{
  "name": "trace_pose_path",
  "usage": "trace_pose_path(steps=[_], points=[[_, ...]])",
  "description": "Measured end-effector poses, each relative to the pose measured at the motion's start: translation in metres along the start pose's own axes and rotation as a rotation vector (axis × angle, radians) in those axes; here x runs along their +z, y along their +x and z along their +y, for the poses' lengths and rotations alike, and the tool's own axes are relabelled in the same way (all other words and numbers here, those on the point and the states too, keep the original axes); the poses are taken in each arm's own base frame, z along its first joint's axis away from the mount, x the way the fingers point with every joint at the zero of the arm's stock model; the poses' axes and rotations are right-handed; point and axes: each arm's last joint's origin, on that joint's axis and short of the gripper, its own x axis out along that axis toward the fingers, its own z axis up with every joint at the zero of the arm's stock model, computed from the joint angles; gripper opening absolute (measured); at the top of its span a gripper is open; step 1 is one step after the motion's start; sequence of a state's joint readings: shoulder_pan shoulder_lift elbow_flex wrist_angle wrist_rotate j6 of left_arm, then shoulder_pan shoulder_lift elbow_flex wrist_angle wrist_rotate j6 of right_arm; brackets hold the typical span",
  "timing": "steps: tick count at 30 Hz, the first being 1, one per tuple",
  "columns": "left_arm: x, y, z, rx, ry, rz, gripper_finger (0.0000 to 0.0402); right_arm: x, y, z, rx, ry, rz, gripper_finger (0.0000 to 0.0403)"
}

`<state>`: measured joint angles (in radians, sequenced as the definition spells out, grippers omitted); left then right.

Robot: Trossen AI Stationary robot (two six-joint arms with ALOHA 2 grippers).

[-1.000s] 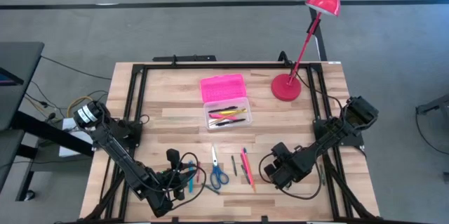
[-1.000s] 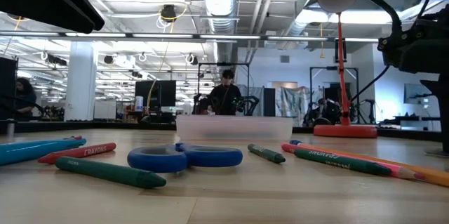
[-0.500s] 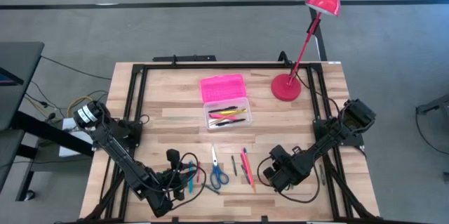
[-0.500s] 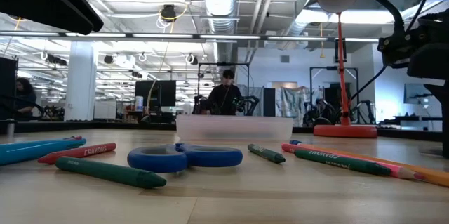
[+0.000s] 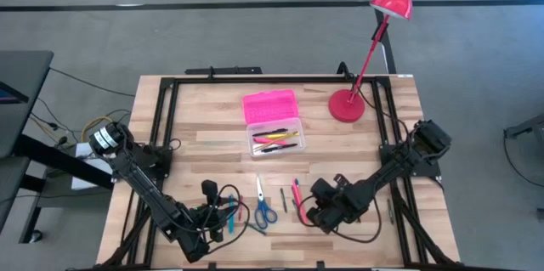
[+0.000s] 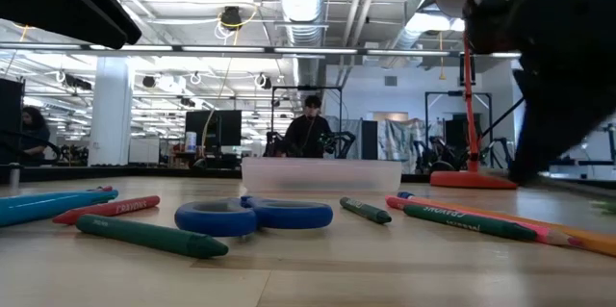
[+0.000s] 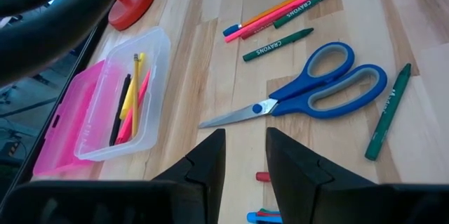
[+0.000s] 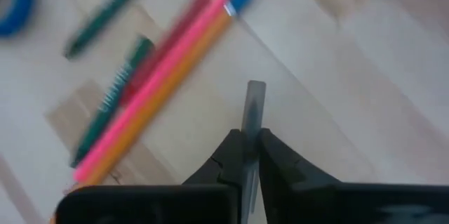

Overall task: Pick & place school supplies into a supply box
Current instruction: Put the gray pen into the pink supply box

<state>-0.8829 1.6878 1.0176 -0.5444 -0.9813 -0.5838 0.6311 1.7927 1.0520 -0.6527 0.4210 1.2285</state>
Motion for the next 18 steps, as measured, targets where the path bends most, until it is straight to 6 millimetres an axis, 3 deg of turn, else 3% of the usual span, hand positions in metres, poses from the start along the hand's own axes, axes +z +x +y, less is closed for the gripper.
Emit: trace_pose_path(steps=[9, 18], points=[[0.000, 0.000, 0.001, 0.011, 0.005, -0.003, 0.0098, 0.040, -0.012, 0.010, -0.032, -0.175, -0.190, 0.0006], [-0.001, 0.000, 0.001, 0.020, 0.016, 0.002, 0.0098, 0.113, -0.012, 0.003, -0.150, -0.377, -0.395, 0.0005]])
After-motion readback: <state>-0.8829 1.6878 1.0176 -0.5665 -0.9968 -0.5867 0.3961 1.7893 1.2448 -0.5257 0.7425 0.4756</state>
